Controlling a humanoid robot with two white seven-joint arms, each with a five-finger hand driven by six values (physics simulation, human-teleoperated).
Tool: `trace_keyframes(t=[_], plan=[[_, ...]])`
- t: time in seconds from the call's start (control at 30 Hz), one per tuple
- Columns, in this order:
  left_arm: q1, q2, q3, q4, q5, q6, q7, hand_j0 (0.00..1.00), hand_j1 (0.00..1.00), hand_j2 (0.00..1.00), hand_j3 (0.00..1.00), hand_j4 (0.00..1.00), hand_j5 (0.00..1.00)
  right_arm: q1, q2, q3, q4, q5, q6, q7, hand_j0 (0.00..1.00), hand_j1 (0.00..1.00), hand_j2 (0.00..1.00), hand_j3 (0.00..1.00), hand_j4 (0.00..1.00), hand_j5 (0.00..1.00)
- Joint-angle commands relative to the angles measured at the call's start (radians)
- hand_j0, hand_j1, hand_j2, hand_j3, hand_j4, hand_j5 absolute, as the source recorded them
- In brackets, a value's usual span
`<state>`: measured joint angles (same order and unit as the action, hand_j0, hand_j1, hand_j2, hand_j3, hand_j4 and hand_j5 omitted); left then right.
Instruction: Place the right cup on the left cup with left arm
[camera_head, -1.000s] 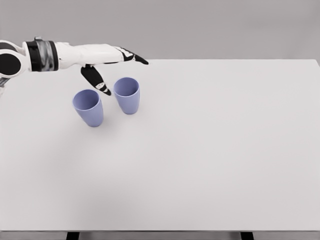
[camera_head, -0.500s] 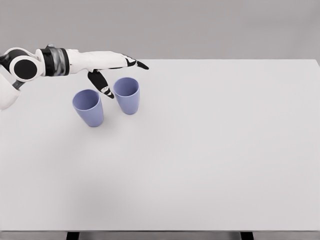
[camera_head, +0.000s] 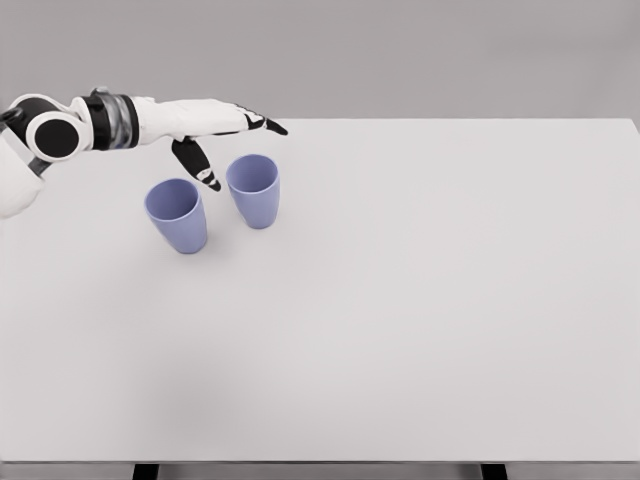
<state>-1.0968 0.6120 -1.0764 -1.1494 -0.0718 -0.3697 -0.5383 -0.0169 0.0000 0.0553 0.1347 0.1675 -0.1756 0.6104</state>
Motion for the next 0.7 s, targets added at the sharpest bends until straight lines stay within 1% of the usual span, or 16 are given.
trace_keyframes(t=[0.0,0.07,0.47,0.5,0.67], plan=[[0.0,-0.009,0.001,0.007,-0.017,0.003,0.001,1.0,1.0,1.0,1.0,1.0,1.0,0.0,0.0,0.0,0.0,0.001,-0.001,0.0,1.0,1.0,1.0,1.0,1.0,1.0],[0.005,-0.028,0.0,0.008,-0.022,0.003,0.001,1.0,1.0,1.0,1.0,1.0,1.0,0.0,0.0,0.0,0.0,0.001,-0.001,0.0,1.0,1.0,1.0,1.0,1.0,1.0],[0.011,-0.026,0.0,0.008,-0.023,0.003,0.004,1.0,1.0,1.0,1.0,1.0,1.0,0.0,0.0,0.0,0.0,0.001,-0.001,0.0,1.0,1.0,1.0,1.0,1.0,1.0],[0.011,-0.026,-0.022,0.008,-0.036,0.003,0.004,1.0,1.0,1.0,1.0,1.0,1.0,0.0,0.0,0.0,0.0,0.001,-0.001,0.0,1.0,1.0,1.0,1.0,1.0,1.0],[0.011,-0.028,-0.028,0.01,-0.037,0.003,0.004,1.0,1.0,1.0,1.0,1.0,1.0,0.0,0.0,0.0,0.0,0.001,-0.001,0.0,1.0,1.0,1.0,1.0,1.0,1.0]])
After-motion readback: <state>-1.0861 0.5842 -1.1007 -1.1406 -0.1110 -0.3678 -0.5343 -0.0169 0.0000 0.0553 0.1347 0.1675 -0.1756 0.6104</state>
